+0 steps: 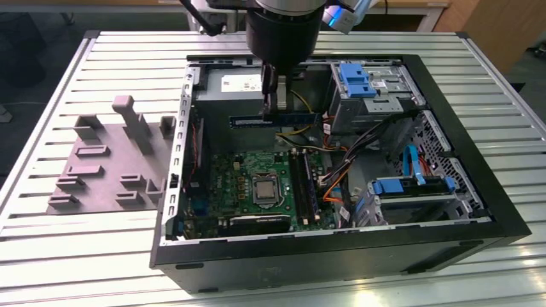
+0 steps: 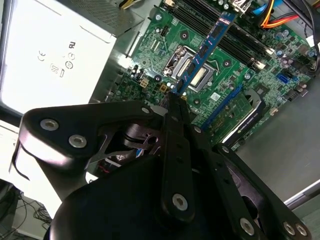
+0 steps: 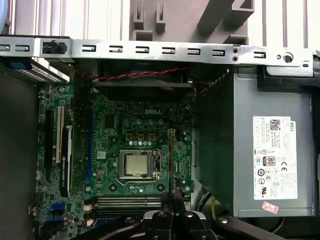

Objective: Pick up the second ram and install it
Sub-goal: 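Pick up the second ram and move it above second insertion slot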

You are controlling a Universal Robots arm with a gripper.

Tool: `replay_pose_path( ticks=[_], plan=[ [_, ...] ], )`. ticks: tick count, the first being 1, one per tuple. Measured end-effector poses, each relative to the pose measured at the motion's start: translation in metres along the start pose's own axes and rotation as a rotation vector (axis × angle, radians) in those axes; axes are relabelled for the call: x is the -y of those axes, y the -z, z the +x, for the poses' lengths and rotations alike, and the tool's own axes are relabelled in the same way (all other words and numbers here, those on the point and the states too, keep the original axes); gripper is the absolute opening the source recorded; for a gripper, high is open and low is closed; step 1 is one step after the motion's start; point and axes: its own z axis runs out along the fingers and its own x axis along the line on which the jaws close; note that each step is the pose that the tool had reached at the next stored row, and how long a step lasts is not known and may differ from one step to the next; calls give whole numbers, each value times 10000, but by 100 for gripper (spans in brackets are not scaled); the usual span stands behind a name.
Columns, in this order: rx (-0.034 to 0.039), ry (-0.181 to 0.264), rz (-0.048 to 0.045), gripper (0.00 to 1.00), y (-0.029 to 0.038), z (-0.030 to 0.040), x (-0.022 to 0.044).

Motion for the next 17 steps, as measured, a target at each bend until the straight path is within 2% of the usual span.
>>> replay_pose_path(
  ticks=[17],
  plan=[
    [1,0,0,12,-95,56,9]
  ],
)
